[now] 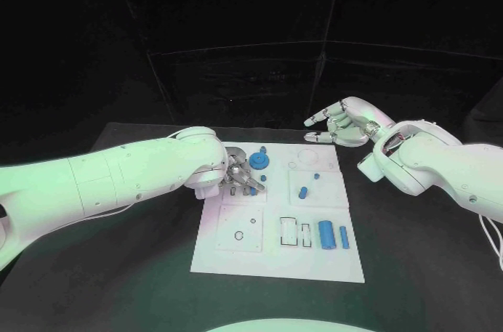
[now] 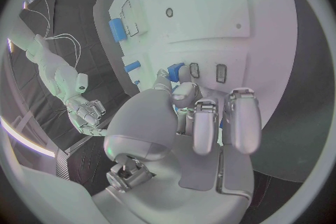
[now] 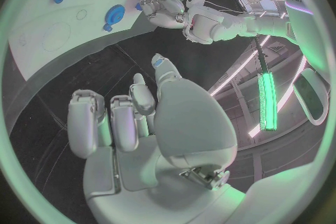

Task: Assemble the parts on the task board

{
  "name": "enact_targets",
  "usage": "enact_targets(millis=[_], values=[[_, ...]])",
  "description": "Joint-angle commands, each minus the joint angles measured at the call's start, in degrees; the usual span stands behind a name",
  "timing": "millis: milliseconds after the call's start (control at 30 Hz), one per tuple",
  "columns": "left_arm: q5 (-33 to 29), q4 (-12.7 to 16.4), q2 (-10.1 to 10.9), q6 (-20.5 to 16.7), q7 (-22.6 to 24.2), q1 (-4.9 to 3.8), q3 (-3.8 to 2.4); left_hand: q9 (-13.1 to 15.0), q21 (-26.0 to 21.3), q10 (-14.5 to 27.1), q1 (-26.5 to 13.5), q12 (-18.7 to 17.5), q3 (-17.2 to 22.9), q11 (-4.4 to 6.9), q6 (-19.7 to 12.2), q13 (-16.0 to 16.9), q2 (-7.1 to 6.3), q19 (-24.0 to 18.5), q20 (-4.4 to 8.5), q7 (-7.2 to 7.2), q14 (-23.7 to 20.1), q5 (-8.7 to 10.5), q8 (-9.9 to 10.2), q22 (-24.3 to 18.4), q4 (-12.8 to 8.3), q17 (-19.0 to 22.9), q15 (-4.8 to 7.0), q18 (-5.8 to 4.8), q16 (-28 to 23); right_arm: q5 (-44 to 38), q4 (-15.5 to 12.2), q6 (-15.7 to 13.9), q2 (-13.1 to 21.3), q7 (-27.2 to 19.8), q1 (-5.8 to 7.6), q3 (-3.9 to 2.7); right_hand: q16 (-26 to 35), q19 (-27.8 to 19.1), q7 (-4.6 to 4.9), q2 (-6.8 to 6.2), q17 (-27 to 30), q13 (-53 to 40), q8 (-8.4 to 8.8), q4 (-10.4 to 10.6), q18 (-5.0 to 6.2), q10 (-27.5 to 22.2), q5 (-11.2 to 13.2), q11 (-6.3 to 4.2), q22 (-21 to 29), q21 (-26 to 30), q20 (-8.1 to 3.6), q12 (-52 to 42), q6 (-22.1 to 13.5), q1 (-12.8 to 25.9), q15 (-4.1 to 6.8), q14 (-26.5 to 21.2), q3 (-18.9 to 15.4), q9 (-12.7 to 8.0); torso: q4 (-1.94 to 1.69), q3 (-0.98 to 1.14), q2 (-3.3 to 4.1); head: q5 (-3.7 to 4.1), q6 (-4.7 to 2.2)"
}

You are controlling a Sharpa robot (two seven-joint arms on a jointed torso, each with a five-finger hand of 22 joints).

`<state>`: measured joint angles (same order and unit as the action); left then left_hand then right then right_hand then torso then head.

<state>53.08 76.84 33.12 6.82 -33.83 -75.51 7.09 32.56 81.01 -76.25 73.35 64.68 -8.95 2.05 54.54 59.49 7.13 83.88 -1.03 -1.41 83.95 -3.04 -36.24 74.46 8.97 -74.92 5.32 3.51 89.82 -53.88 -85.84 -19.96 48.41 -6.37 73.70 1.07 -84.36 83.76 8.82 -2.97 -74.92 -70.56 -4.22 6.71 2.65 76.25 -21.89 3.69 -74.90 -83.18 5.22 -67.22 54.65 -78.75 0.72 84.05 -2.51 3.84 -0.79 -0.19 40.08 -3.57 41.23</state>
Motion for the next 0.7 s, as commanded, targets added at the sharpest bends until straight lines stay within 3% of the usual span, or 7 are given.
enact_targets(millis=[33, 133, 200, 267, 367, 433, 700], values=[[-0.1, 0.3, 0.0, 0.2, 0.3, -0.08, -0.02, 0.0, 0.3, 0.1, 2.5, 0.0, 2.1, 0.71, -0.6, 0.0, 1.06, 0.1, 0.58, 0.26, 6.1, 0.15, 0.0, 0.1, -1.6, -15.1, 0.67, -0.38, 0.2, -0.2, -0.2, 0.6, -0.1, 0.0, 0.13, -0.03, 0.4, -0.1, -0.25, 0.17, -3.5, 0.0, -0.21, -0.4, 0.28, -0.2, -0.4, -0.26, -1.3, 0.2, -0.14, 0.3, 0.3, -0.5, 0.27, 3.5, 0.0, 0.1, 0.15, 0.00, 0.04, -0.04, 0.09], [-0.1, 0.4, 0.1, -0.2, 0.7, -0.08, -0.02, -0.2, 0.3, 0.4, 5.4, -0.4, 5.8, 0.88, -1.3, -0.2, 2.14, 0.1, 0.84, 0.34, 6.1, 0.03, 0.6, 0.0, -3.8, -15.1, 0.89, -0.35, 0.2, -0.2, -0.3, 0.7, -0.1, 0.0, 0.13, -0.03, 0.4, -0.1, -0.25, 0.17, -3.5, 0.0, -0.21, -0.4, 0.28, -0.2, -0.4, -0.26, -1.3, 0.2, -0.14, 0.3, 0.3, -0.5, 0.27, 3.5, 0.0, 0.1, 0.01, -0.02, 0.01, 0.11, 0.14], [-0.1, 0.6, 0.2, -0.7, 1.1, -0.08, -0.02, -0.3, 0.2, 0.7, 6.4, -0.9, 11.0, 0.60, -1.8, -0.5, 1.50, 0.0, 0.86, -0.11, 6.1, -2.05, 1.4, 0.0, -5.8, -15.1, 0.73, -0.32, 0.2, -0.3, -0.3, 0.8, -0.1, 0.1, 0.13, -0.03, 0.4, -0.1, -0.25, 0.20, -3.5, 0.1, -0.21, -0.5, 0.28, -0.2, -0.5, -0.26, -1.3, 0.2, -0.15, 0.3, 0.3, -0.6, 0.27, 3.5, 0.0, 0.1, -0.05, -0.05, -0.03, 0.16, 0.16], [-0.2, 0.8, 0.4, -1.0, 1.5, -0.08, -0.02, -0.3, 0.1, 0.7, 4.4, -1.4, 18.4, 0.40, -1.7, -0.8, -0.82, -0.1, 0.59, -0.46, 6.1, -3.27, 1.7, 0.0, -7.0, -15.1, 0.35, -0.30, 0.2, -0.3, -0.3, 0.9, -0.1, 0.1, 0.13, -0.03, 0.4, -0.1, -0.25, 0.21, -3.5, 0.1, -0.21, -0.5, 0.28, -0.2, -0.6, -0.26, -1.3, 0.3, -0.15, 0.4, 0.3, -0.6, 0.28, 3.5, 0.0, 0.1, -0.09, -0.05, -0.04, 0.15, 0.15], [-0.6, 1.3, 0.9, -1.9, 2.1, -0.09, -0.02, 0.5, 0.1, 0.3, -0.9, -1.4, 31.7, 0.46, -1.6, -0.9, -5.92, -0.1, 0.32, -0.55, 6.1, -4.11, 1.3, 0.2, -8.3, -15.1, 0.16, -0.31, 0.2, -0.3, -0.2, 1.0, -0.1, 0.3, 0.13, -0.03, 0.4, -0.1, -0.25, 0.22, -3.5, 0.1, -0.20, -0.5, 0.28, -0.2, -0.7, -0.26, -1.3, 0.2, -0.15, 0.4, 0.3, -0.6, 0.28, 3.5, 0.0, 0.1, -0.16, -0.06, -0.05, 0.13, 0.12], [-0.8, 1.7, 1.2, -2.6, 2.2, -0.14, -0.02, 1.8, 0.1, -0.3, -7.4, -1.2, 44.7, 0.12, -1.2, -0.9, -10.21, -0.1, 0.47, -0.61, 6.1, -3.81, 0.1, 0.4, -9.2, -15.1, -0.17, -0.24, 0.2, -0.5, -0.1, 1.0, -0.1, 0.5, 0.13, -0.03, 0.4, -0.1, -0.25, 0.20, -3.5, 0.1, -0.20, -0.5, 0.28, -0.2, -0.7, -0.26, -1.3, 0.3, -0.15, 0.4, 0.3, -0.6, 0.28, 3.5, 0.0, 0.1, -0.24, -0.05, -0.09, 0.21, 0.16], [-1.2, 3.4, 2.4, -4.0, 2.3, -0.50, -0.02, 2.5, 0.1, -0.5, -8.8, -1.1, 47.7, 0.24, -1.5, -0.7, -11.00, 0.0, 0.22, -0.42, 6.1, -3.77, -0.6, 0.6, -10.3, -15.1, 0.23, -0.34, 0.2, -0.9, 0.2, 1.1, -0.3, 1.3, 0.13, -0.02, 0.4, -0.1, -0.24, 0.02, -3.6, 0.0, -0.20, -0.4, 0.28, -0.1, -1.0, -0.24, -1.3, 0.3, -0.16, 0.3, 0.3, -0.3, 0.27, 3.5, -0.2, 0.1, -0.31, 0.04, -0.18, -0.05, 0.30]])
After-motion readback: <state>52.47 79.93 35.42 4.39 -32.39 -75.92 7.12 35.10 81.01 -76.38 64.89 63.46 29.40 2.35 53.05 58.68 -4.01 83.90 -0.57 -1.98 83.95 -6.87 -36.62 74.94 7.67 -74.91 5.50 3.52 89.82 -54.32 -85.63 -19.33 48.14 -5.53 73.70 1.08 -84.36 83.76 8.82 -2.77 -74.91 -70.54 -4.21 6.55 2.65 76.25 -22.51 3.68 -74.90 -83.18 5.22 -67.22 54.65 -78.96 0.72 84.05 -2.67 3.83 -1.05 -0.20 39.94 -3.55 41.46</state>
